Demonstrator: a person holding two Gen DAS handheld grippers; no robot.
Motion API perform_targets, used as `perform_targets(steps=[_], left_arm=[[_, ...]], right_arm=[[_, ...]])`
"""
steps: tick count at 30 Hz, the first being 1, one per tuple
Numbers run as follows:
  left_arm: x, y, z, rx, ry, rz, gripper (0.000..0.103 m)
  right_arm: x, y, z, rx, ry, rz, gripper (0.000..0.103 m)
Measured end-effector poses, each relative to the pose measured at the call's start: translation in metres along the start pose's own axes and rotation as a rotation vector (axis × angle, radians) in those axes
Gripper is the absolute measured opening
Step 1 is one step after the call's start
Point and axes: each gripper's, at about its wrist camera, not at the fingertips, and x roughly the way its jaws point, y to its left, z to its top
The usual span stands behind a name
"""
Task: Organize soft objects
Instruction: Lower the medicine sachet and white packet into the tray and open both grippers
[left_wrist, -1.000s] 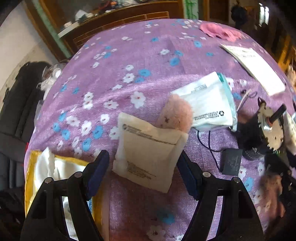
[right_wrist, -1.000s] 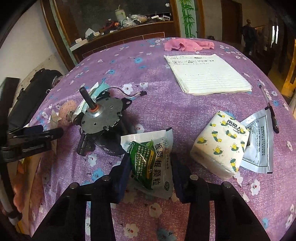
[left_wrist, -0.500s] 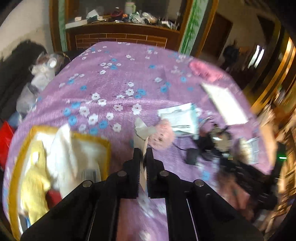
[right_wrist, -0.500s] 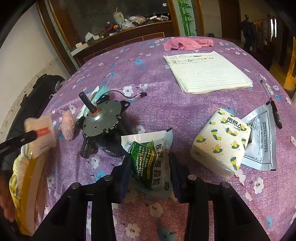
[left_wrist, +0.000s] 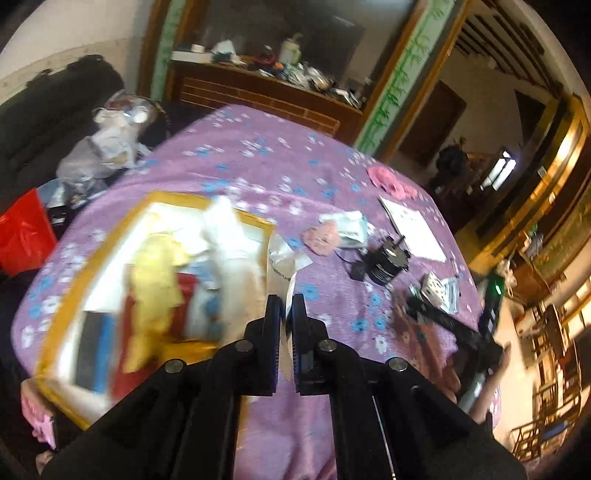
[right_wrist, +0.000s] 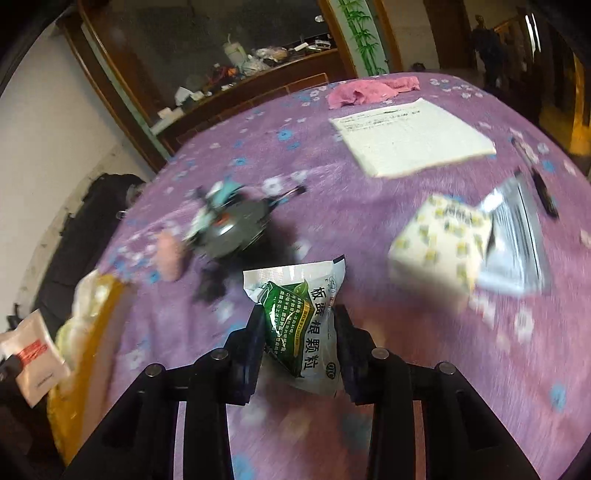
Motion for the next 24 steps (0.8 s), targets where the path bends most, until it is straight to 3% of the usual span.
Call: perform_targets(steps=[4, 11, 19, 24], left_arm=[[-0.029, 0.029, 0.0, -0.021, -0.053, 0.059, 0.003], [-0.036, 0.056, -0.002, 0.002, -0.099, 0.162, 0.004], [-0.022, 0.077, -0.006, 0.055, -0.086, 0.247, 0.004], [-0.008, 0.081, -0.006, 0.108, -0.039, 0.234, 0.004]], right_arm=[[-0.029, 0.029, -0.031, -0.027, 0.001, 0.067, 0.034], [-0.059, 0.118, -0.057, -0.225, 0.017, 0.193, 0.034], [-0.039, 0.206, -0.058, -0.392, 0.084, 0.283, 0.035], [-0.019, 0.246, -0.054, -0.462, 0.108, 0.292, 0.035]])
